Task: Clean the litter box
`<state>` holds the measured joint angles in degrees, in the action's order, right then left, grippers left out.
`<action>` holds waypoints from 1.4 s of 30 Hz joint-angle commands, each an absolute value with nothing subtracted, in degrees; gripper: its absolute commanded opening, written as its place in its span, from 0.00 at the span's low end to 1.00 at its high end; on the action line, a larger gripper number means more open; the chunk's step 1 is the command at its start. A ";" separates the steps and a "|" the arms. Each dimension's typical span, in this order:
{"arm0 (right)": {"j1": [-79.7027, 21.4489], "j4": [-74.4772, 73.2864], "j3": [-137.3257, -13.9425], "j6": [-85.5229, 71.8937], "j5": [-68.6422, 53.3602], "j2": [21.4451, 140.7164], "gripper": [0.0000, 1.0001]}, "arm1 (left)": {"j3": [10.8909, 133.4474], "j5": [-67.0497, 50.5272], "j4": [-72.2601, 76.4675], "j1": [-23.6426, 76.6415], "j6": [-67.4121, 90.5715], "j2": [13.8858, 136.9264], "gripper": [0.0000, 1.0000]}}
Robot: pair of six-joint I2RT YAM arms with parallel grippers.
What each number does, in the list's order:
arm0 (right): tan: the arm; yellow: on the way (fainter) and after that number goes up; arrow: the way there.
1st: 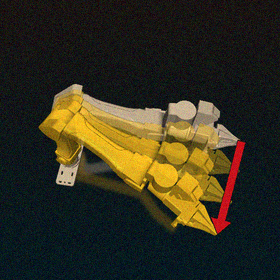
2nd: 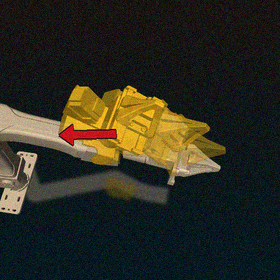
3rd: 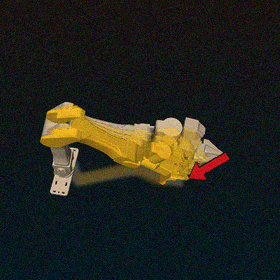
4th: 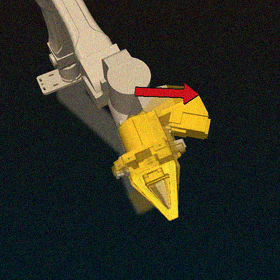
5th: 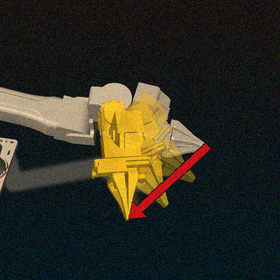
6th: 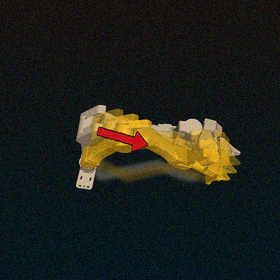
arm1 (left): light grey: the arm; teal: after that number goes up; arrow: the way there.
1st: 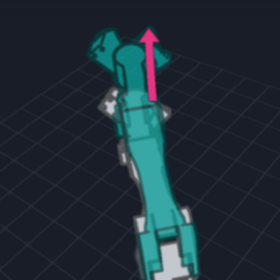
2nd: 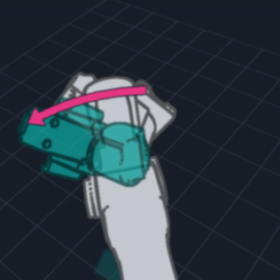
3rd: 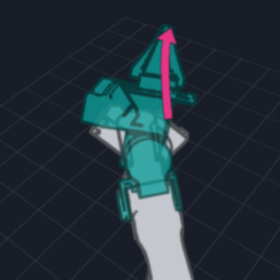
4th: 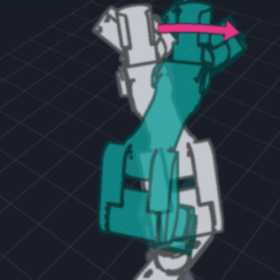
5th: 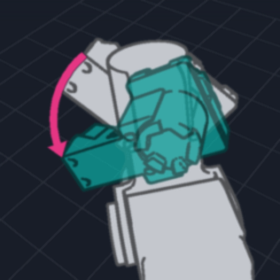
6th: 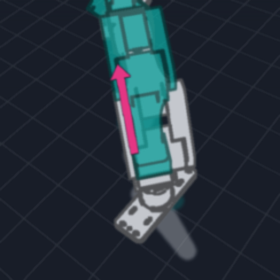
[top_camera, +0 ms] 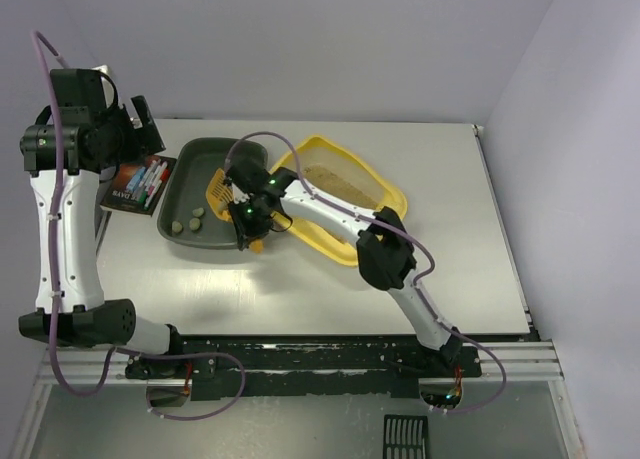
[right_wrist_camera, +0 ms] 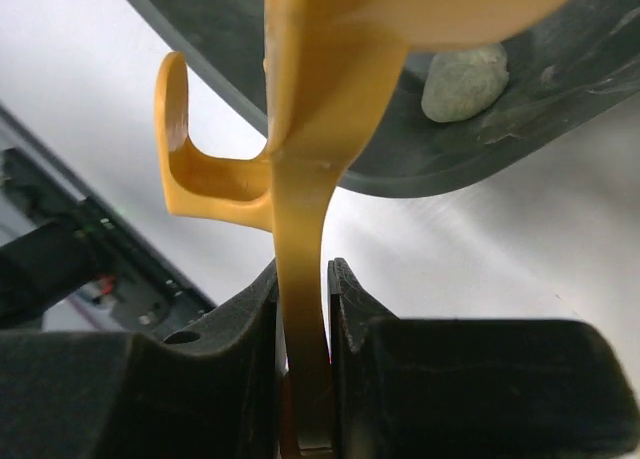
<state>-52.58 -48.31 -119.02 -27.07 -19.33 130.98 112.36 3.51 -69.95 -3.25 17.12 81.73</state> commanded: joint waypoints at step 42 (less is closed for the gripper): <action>-36.99 -23.68 -76.38 -24.99 -19.20 78.62 0.00 | 89.78 5.83 -63.33 -5.39 18.86 86.44 0.99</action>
<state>-43.42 -25.98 -82.43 -23.55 -8.73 78.39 90.94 4.89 -65.36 -4.84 17.96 82.21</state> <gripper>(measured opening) 0.178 0.997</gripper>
